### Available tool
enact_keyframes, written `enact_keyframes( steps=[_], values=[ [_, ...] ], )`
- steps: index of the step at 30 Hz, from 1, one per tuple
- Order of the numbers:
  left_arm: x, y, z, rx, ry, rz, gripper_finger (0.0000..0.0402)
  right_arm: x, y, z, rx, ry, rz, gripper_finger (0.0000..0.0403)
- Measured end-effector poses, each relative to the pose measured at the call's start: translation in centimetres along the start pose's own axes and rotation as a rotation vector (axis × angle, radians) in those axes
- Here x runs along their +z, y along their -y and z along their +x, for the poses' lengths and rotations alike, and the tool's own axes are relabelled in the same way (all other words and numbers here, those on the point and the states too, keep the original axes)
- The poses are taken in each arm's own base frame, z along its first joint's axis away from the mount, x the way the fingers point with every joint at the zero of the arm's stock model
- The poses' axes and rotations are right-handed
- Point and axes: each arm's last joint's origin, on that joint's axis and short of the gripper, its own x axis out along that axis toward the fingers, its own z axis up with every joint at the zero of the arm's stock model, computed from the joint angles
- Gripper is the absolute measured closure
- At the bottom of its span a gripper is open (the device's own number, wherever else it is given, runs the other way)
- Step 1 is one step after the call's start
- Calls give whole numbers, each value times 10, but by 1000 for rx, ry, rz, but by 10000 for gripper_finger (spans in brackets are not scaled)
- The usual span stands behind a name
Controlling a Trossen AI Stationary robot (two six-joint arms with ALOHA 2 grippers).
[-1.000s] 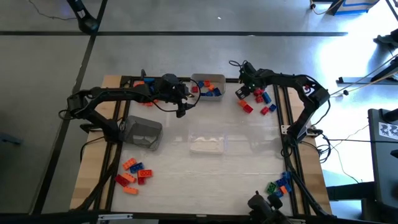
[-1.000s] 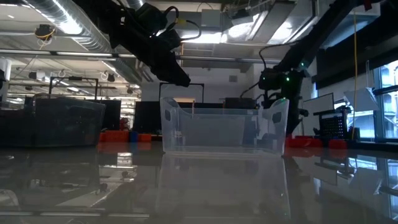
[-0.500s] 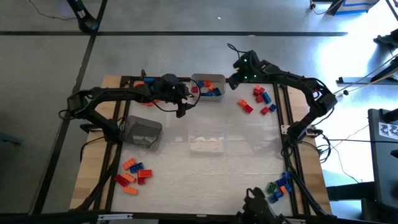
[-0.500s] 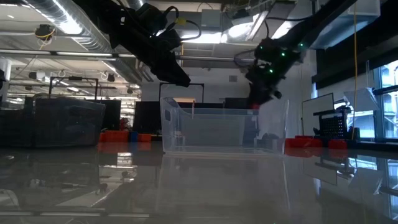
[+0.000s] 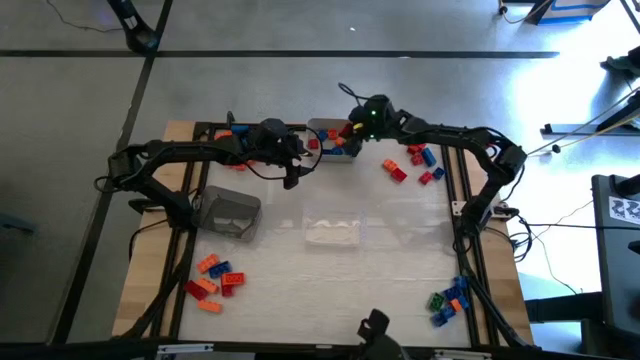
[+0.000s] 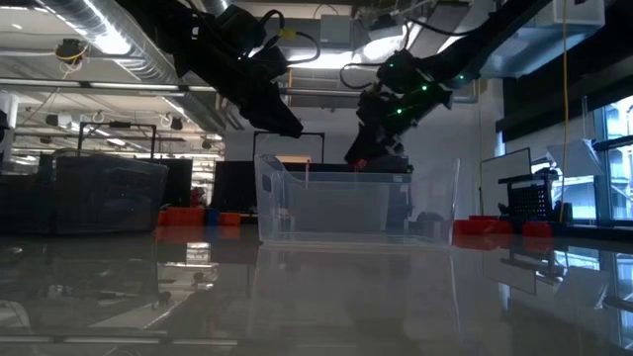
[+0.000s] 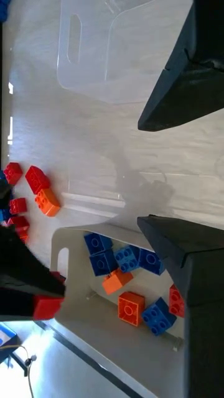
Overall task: Sort blocks by size
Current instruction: Put the small red game piece into the gray bin
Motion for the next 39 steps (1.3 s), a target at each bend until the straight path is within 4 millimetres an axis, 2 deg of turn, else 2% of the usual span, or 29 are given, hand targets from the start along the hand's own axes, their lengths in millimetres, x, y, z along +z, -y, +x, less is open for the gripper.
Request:
enact_keyframes(
  steps=[9, 16, 19, 25, 33, 36, 39],
  values=[
    [0, 0, 0, 0, 0, 0, 179, -3, 2, 7, -98, -3, 43, 235],
    [0, 0, 0, 0, 0, 0, 179, -3, 2, 6, -91, -10, 50, 157],
    [0, 0, 0, 0, 0, 0, 179, -2, 1, 0, -90, -24, 30, 135],
    [0, 0, 0, 0, 0, -2, 179, 9, -4, -39, -133, -64, 13, 123],
    [0, 0, 0, -1, -1, -1, 179, 7, -10, -101, -351, -224, -5, 123],
    [0, 0, 0, -1, -1, -1, 179, 1, -11, -116, -411, -314, -8, 123],
    [0, 0, 0, -1, -1, -1, 179, -8, -11, -121, -465, -410, 26, 123]
  ],
)
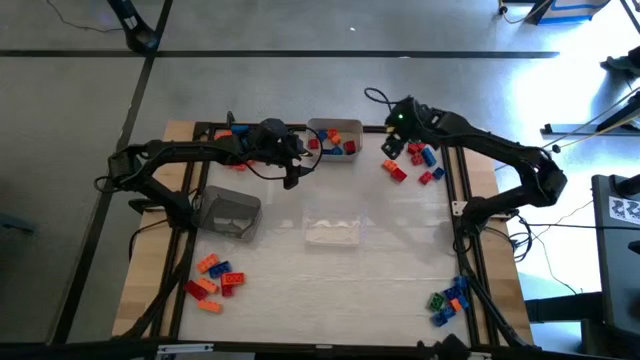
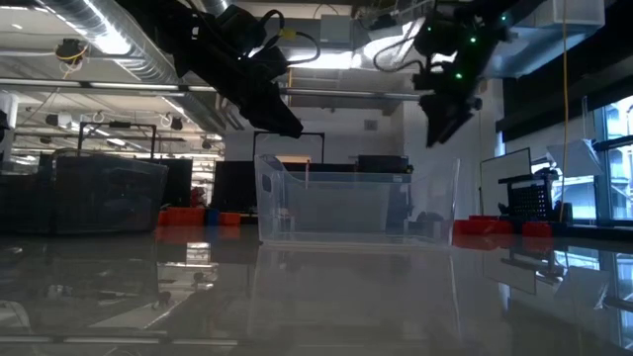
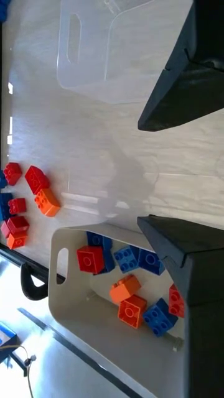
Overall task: Sort blocks by size
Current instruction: Put the small red game piece into the gray bin
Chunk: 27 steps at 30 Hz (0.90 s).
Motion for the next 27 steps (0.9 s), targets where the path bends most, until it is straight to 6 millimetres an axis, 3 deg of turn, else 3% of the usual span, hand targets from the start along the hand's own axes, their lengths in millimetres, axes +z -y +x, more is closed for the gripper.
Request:
enact_keyframes(
  steps=[6, 12, 19, 27],
  values=[
    [0, 0, 0, 0, -1, 0, 179, -18, 10, 9, -11, -152, 109, 134],
    [0, 0, 0, 0, 0, 1, 179, -43, 27, 34, 21, -232, 174, 197],
    [0, 0, 0, 0, 0, 1, 179, -68, 42, 60, 18, -233, 229, 261],
    [0, 0, 0, 0, 0, 1, 179, -76, 43, 75, 0, -134, 211, 278]
  ],
)
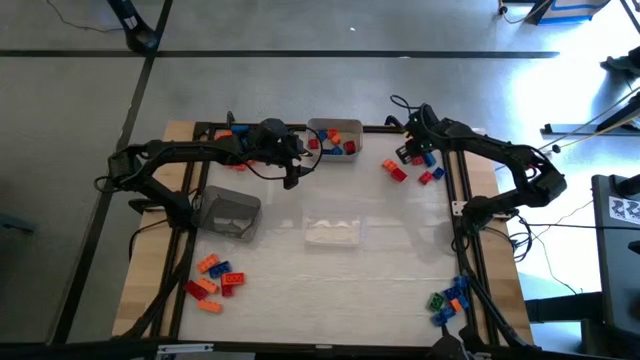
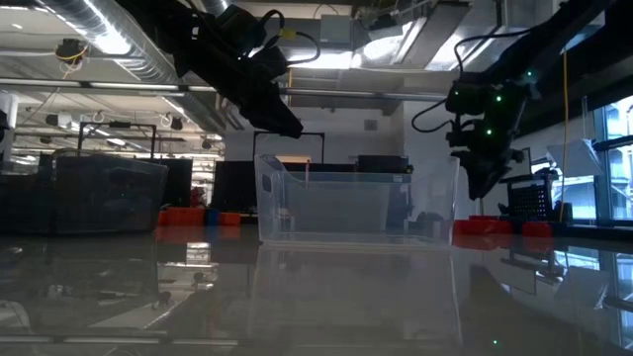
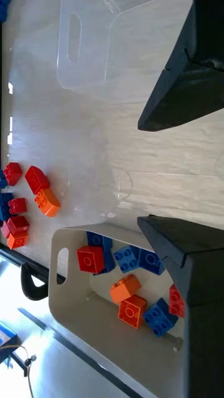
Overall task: Sort blocks by size
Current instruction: Put the small red game piece into the gray bin
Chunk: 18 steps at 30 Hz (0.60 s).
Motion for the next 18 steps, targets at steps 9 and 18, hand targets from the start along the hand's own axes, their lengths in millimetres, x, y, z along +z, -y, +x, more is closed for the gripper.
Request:
enact_keyframes(
  steps=[9, 18],
  values=[
    [0, 0, 0, 0, 0, -3, 179, -2, 0, 19, -10, -45, 13, 278],
    [0, 0, 0, 0, 0, -3, 179, -1, -1, 33, -52, -68, -8, 224]
  ],
)
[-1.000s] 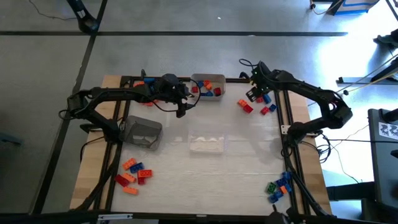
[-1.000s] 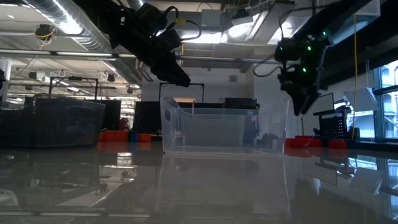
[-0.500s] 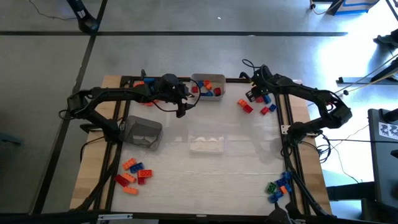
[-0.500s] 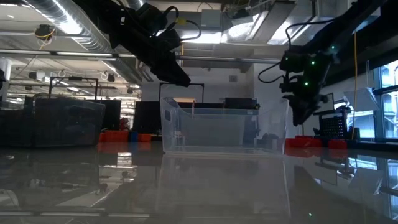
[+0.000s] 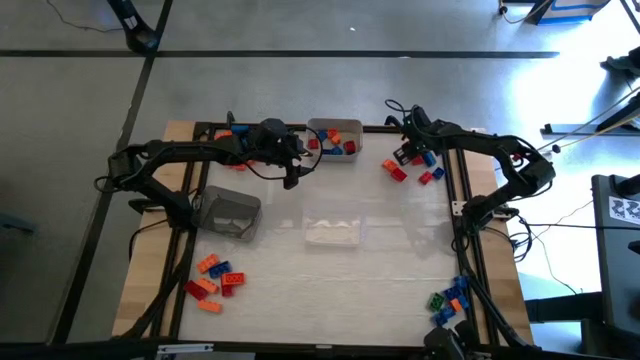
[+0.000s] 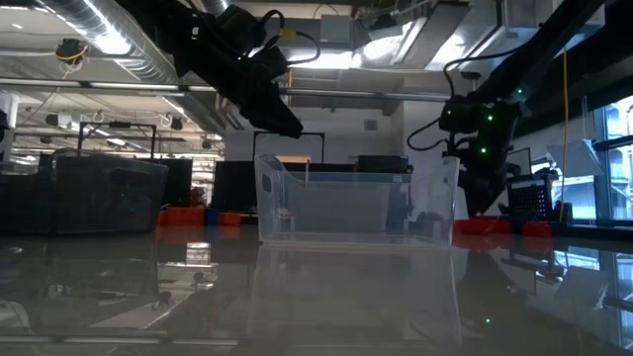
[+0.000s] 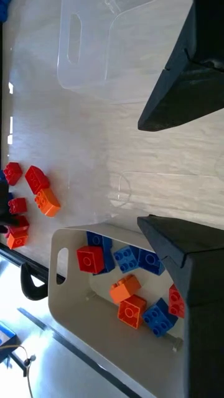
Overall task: Sort blocks by size
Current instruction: Put the small red game piece into the gray bin
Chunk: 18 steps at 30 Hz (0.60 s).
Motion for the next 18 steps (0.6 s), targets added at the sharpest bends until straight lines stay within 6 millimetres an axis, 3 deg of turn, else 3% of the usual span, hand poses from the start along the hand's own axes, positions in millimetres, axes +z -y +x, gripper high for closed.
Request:
enact_keyframes(
  steps=[5, 11, 18],
  values=[
    [0, 0, 0, 0, 0, 1, 179, 0, 0, 1, -1, -3, -17, 209],
    [0, 0, 0, 0, 0, 0, 179, 0, -2, 6, 11, -10, -19, 224],
    [0, 0, 0, 0, 0, -1, 179, -3, -5, 4, 144, -48, 4, 234]
  ],
)
